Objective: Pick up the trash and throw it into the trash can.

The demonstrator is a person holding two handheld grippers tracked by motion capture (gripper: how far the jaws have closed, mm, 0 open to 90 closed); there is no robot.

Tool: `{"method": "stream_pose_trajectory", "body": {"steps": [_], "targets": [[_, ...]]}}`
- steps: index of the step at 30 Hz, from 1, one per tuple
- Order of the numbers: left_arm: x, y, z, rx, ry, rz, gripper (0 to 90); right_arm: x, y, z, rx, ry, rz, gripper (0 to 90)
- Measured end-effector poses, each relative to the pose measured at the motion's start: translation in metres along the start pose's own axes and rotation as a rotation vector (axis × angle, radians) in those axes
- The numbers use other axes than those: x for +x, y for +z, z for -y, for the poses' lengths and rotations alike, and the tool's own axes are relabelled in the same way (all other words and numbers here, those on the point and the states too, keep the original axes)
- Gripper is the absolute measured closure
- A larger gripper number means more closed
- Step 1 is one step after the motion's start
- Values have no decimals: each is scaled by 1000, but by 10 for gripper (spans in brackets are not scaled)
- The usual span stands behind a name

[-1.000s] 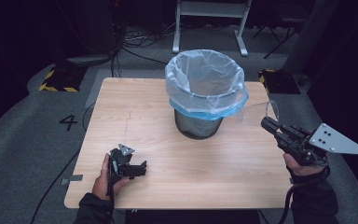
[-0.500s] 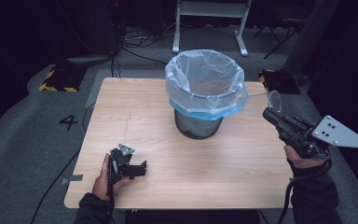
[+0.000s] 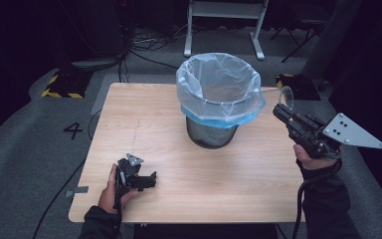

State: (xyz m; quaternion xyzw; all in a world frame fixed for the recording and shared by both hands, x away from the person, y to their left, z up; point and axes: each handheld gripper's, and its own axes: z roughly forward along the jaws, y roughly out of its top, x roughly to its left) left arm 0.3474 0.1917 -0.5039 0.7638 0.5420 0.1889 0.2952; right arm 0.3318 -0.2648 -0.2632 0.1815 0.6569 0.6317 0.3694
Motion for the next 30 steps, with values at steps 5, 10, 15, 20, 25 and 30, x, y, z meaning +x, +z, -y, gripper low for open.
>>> {"method": "stream_pose_trajectory", "body": {"steps": [5, 10, 15, 20, 25, 30], "targets": [[0, 0, 0, -1, -1, 1, 0, 5, 14, -2, 3, -13, -1, 857], [0, 0, 0, -2, 0, 0, 0, 5, 25, 0, 7, -7, -4, 857], [0, 0, 0, -2, -1, 0, 0, 2, 35, 4, 12, 17, -8, 857], [0, 0, 0, 0, -1, 1, 0, 0, 46, 8, 22, 41, -19, 856], [0, 0, 0, -1, 0, 0, 0, -3, 56, 12, 31, 63, -24, 856], [0, 0, 0, -1, 0, 0, 0, -5, 67, 16, 51, 74, -19, 855]]}}
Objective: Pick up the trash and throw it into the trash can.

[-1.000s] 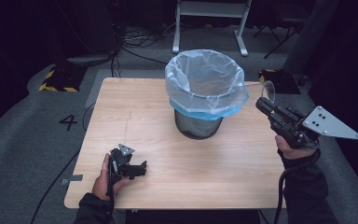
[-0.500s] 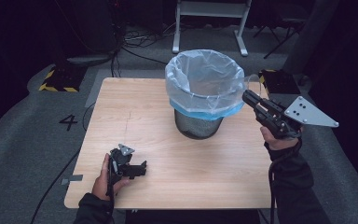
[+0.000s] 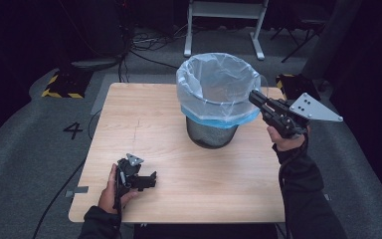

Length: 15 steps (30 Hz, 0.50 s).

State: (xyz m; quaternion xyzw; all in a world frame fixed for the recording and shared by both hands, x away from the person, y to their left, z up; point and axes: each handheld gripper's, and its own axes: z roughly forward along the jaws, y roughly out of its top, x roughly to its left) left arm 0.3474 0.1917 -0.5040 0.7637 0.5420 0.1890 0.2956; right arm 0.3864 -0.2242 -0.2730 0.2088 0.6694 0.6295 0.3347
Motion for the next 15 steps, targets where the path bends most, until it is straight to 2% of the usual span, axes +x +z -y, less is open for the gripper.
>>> {"method": "stream_pose_trajectory", "body": {"steps": [5, 15], "targets": [[0, 0, 0, 1, -1, 0, 0, -3, 11, 7, 13, 35, -4, 854], [0, 0, 0, 1, 0, 0, 0, -1, 26, 15, 60, 45, 14, 842]]}}
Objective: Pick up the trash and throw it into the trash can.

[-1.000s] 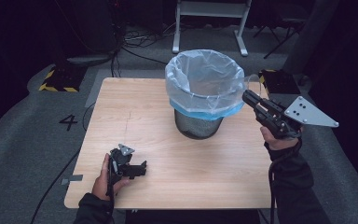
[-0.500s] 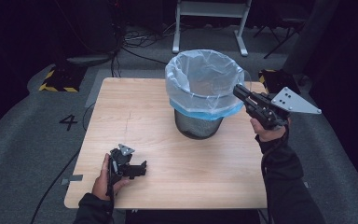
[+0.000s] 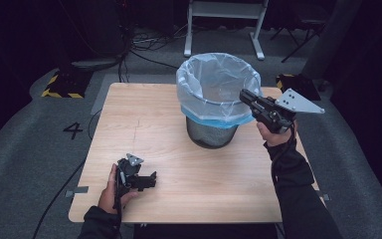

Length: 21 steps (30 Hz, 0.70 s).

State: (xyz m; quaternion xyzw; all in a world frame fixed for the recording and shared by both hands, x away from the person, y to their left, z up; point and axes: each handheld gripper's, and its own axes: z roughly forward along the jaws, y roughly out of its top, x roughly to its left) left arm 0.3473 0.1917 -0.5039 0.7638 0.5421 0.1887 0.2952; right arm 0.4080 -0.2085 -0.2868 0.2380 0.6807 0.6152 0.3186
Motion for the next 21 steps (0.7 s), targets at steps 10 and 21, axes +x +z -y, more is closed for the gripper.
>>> {"method": "stream_pose_trajectory", "body": {"steps": [10, 21], "targets": [[0, 0, 0, -1, 0, 0, 0, 2, 6, 7, 11, 2, 29, 747], [0, 0, 0, 1, 0, -1, 0, 8, 5, 7, 21, -16, -21, 626]]}}
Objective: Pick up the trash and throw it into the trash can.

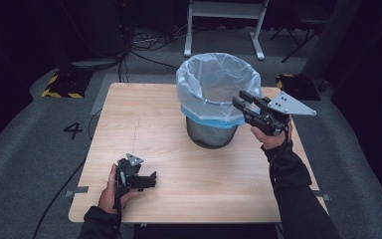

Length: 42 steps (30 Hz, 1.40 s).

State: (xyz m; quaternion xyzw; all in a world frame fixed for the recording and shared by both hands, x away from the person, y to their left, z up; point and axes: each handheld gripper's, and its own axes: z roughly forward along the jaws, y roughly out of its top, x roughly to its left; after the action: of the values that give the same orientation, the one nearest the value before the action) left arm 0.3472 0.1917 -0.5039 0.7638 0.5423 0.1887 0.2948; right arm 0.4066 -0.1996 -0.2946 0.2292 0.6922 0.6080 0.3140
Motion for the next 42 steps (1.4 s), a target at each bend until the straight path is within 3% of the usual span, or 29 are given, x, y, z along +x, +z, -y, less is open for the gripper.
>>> {"method": "stream_pose_trajectory", "body": {"steps": [9, 14, 21, 25, 30, 34, 36, 42], "targets": [[0, 0, 0, 1, 3, 2, 0, 0, -13, 1, 4, 22, 5, 450], [0, 0, 0, -2, 6, 3, 0, 1, -26, 10, 62, 1, 49, 338], [0, 0, 0, -2, 6, 4, 0, 10, -55, 36, 164, -34, 58, 296], [0, 0, 0, -1, 6, 4, 0, 15, -73, 60, 215, -28, 64, 293], [0, 0, 0, -3, 5, 4, 1, 21, -90, 98, 335, -14, 79, 267], [0, 0, 0, -1, 6, 4, 1, 19, -103, 132, 410, 31, 74, 262], [0, 0, 0, 0, 7, 4, 0, 18, -107, 150, 490, 44, 73, 231], [0, 0, 0, -1, 8, 4, 0, 10, -119, 191, 599, 104, 60, 228]]}}
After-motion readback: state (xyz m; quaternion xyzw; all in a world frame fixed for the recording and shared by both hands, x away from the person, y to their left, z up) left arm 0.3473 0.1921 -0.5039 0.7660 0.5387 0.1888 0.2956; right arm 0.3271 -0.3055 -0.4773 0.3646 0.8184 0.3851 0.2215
